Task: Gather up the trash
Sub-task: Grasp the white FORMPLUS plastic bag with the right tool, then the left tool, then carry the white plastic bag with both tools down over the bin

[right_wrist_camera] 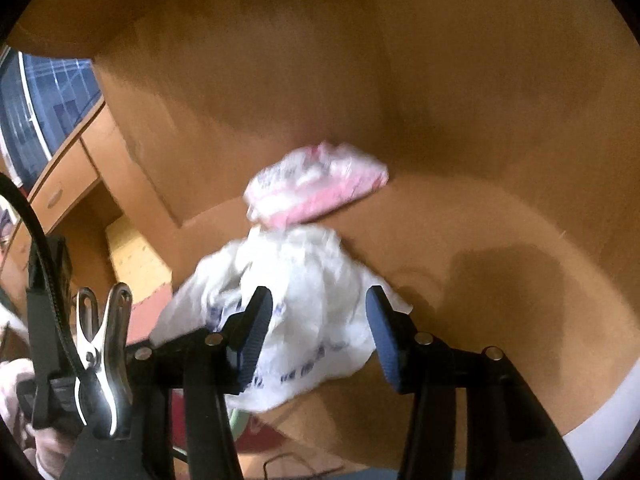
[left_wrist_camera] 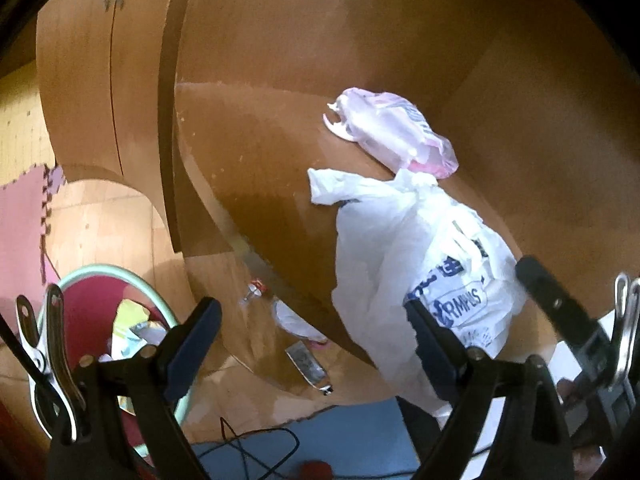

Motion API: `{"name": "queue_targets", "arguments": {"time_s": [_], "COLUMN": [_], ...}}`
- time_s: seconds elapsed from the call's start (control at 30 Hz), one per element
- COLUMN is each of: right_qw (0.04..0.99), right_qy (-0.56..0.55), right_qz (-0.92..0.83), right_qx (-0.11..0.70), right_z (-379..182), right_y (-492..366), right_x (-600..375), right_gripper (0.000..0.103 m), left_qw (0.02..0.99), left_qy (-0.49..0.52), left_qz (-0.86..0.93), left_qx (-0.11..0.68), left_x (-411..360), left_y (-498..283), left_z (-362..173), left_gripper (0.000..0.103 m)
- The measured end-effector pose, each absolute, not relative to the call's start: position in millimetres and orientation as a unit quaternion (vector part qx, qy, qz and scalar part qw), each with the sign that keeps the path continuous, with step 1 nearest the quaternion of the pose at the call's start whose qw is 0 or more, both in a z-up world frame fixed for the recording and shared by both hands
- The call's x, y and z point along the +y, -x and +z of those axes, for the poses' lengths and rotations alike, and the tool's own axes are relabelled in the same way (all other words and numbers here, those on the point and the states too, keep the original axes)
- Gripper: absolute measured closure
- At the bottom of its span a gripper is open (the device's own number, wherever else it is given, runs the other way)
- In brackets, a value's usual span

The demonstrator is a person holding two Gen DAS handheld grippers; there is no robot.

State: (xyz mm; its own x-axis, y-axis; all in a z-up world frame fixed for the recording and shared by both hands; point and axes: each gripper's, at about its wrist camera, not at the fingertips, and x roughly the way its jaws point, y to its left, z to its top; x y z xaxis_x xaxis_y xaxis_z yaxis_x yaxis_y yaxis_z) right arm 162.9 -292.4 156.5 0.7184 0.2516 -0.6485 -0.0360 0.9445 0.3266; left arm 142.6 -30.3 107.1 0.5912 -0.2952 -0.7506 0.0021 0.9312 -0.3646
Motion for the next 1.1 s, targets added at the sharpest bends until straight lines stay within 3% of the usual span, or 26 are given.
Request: {"name": "queue_targets", "arguments": {"time_s": [0.3, 0.37, 0.5, 0.77, 0.93, 1.1], "right_qw": [0.903, 0.904, 0.902, 0.891, 0.887, 0.883], "right_qy": [-0.151, -0.137, -0.142, -0.158, -0.164, -0.161], "right_qz": [0.069, 0.08, 0.103, 0.148, 0.168, 0.192], "right_qx": [0.396, 0.396, 0.396, 0.4, 0.397, 0.396], "right_z": [135, 136, 135, 134, 135, 135], "right_y": [-188, -186, -181, -174, -171, -171], "right_x": [-291, -283, -274, -253, -241, -222], "right_gripper": [0.051, 0.051, 0.067, 0.082, 0.086, 0.088], "left_qw": [0.873, 0.872, 0.878, 0.886, 0.888, 0.888], "left_qy": [0.192, 0.195, 0.191, 0.195, 0.195, 0.207], "left_qz": [-0.083, -0.087, -0.094, -0.102, -0.089, -0.069], "left_qx": [0.44, 0.44, 0.429, 0.409, 0.408, 0.406], "left_x": [-26, -24, -21, -9, 1, 22], "left_y": [-142, -142, -138, -124, -115, -107], "left_z": [102, 103, 106, 116, 115, 115], "left_gripper": [0.011, 0.017, 0.029, 0.071, 0.08, 0.082]}}
